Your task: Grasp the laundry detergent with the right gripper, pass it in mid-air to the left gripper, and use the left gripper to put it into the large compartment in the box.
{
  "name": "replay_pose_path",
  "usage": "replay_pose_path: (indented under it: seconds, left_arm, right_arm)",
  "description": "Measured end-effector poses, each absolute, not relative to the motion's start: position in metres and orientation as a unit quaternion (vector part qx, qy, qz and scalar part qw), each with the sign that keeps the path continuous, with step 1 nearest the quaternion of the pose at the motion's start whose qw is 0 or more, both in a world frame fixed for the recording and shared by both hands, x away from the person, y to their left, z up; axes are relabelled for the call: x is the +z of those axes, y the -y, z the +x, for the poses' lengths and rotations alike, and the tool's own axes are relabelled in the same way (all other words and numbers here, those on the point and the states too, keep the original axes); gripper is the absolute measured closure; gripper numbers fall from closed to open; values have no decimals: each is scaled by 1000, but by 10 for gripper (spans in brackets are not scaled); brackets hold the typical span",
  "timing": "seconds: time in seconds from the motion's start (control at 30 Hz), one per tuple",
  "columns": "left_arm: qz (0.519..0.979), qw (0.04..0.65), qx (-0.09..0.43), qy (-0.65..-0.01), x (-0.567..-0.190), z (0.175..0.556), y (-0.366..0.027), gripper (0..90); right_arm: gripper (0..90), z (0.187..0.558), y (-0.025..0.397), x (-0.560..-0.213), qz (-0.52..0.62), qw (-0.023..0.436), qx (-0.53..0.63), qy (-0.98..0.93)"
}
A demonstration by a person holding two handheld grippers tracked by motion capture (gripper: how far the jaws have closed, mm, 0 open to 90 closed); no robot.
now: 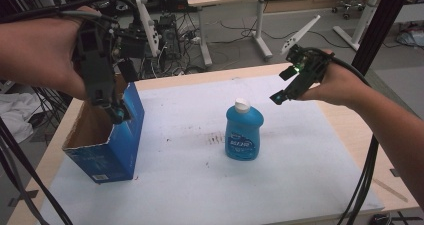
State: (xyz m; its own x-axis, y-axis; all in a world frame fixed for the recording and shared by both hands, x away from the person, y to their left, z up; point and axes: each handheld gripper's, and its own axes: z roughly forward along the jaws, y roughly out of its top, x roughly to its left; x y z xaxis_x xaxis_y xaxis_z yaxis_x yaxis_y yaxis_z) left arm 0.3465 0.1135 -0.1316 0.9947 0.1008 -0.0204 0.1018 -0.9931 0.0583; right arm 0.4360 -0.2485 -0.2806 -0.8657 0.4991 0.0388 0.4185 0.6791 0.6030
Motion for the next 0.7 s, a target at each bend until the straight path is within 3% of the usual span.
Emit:
replay_pose_path:
  seconds: [0.7]
  left_arm:
    - [998, 27, -7, -50, -131, 341, -109, 18]
  right_arm:
    - [8, 395, 281, -337, 293, 40, 453, -841]
